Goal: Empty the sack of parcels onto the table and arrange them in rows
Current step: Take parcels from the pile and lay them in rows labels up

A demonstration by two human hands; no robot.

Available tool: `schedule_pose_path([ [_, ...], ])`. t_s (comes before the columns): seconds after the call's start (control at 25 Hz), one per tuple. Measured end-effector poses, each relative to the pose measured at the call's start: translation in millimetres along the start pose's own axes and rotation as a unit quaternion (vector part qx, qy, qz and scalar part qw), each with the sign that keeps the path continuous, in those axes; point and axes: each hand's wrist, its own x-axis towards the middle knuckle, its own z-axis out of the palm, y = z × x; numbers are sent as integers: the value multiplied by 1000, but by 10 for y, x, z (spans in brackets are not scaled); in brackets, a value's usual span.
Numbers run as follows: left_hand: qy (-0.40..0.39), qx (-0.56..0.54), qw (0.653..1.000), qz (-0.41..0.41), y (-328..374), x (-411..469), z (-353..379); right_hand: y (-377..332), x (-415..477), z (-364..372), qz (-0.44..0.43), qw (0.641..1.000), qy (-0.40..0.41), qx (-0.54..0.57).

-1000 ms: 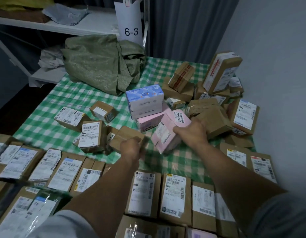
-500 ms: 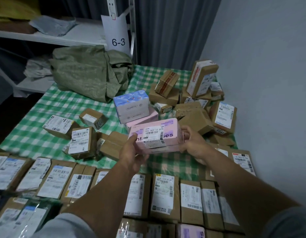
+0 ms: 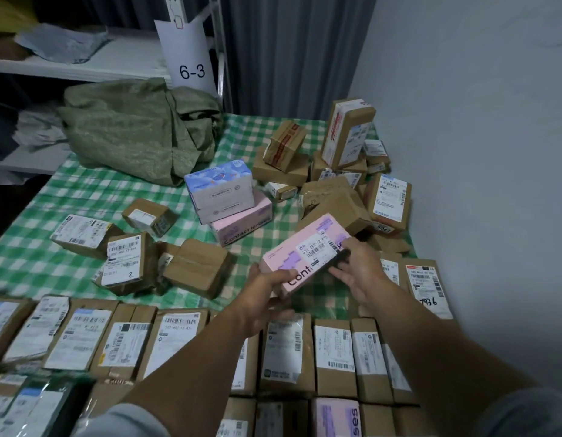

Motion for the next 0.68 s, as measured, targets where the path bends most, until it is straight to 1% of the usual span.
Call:
schedule_pose_path([
  [0.04,-11,7,1000,-6,-28,17,62,30,14,-37,5,1000,-8,3],
  [0.12,-24,18,999,-15,-63,63,163,110,43,-120,17,998,-29,-47],
  [0.2,-29,45,999,-14,-61,110,212,128,39,-200,14,995,-18,-94],
  [0.28,-22,71,997,1,-12,157,212,83,44,-312,-45,986,50,-156],
  [0.32,-18,81,996,10,29,195,199,37,44,-370,-89,971,85,-203],
  [0.36,-13,90,996,19,77,236,191,2,51,-417,-127,952,90,-265],
  [0.4,-9,96,995,28,132,263,206,-26,59,-447,-152,928,58,-334],
  [0.44,-1,104,994,35,180,289,230,-33,71,-451,-168,896,3,-412],
  [0.52,10,125,991,53,258,344,314,-5,49,-397,-186,796,-107,-566],
  [0.56,16,138,988,64,275,381,361,21,29,-355,-193,761,-138,-604],
  [0.6,27,143,987,75,298,392,409,69,64,-333,-197,755,-158,-605],
  [0.64,45,129,987,83,318,408,444,93,68,-304,-193,769,-169,-585],
  [0.68,62,105,988,90,328,438,469,123,92,-294,-188,797,-169,-548],
])
